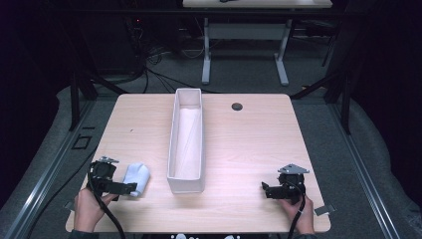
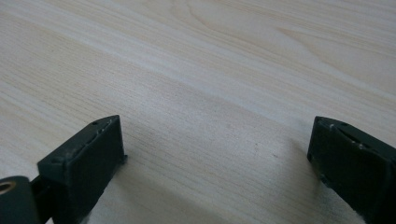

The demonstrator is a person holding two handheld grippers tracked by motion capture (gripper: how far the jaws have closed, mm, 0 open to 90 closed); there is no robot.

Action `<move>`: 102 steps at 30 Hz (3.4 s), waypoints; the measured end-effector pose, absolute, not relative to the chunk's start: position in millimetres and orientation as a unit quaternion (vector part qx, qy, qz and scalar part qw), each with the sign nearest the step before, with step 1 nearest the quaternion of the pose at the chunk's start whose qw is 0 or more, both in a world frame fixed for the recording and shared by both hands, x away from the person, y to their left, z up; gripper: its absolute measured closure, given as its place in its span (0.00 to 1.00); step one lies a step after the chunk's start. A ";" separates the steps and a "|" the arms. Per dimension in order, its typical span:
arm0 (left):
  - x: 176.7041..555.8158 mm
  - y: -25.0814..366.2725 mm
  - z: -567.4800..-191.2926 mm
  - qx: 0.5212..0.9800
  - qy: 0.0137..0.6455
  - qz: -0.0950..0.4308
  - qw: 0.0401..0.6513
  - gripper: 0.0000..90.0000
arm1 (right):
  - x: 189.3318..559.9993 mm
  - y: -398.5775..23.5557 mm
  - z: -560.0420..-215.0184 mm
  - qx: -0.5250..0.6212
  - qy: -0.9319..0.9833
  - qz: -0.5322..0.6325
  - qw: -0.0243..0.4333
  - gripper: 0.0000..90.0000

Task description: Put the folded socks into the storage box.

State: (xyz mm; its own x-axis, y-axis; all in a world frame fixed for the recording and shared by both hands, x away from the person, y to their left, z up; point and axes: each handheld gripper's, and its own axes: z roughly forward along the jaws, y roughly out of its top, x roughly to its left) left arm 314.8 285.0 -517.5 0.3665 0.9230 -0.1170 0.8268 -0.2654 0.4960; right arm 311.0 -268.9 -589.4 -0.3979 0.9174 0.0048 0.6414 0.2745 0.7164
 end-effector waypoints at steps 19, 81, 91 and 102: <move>351.8 268.2 -542.5 0.804 0.560 0.044 0.193 0.18 | 311.0 -268.9 -589.3 0.506 0.770 0.326 0.211 0.03; 337.2 261.8 -524.0 0.820 0.525 0.045 0.222 0.57 | 310.8 -268.9 -589.3 0.507 0.770 0.326 0.211 0.03; 334.2 261.7 -515.4 0.821 0.521 0.052 0.227 0.57 | 310.8 -268.9 -589.4 0.507 0.770 0.326 0.212 0.03; 331.1 262.2 -508.3 0.821 0.520 0.058 0.229 0.57 | 310.8 -268.9 -589.4 0.507 0.770 0.326 0.212 0.03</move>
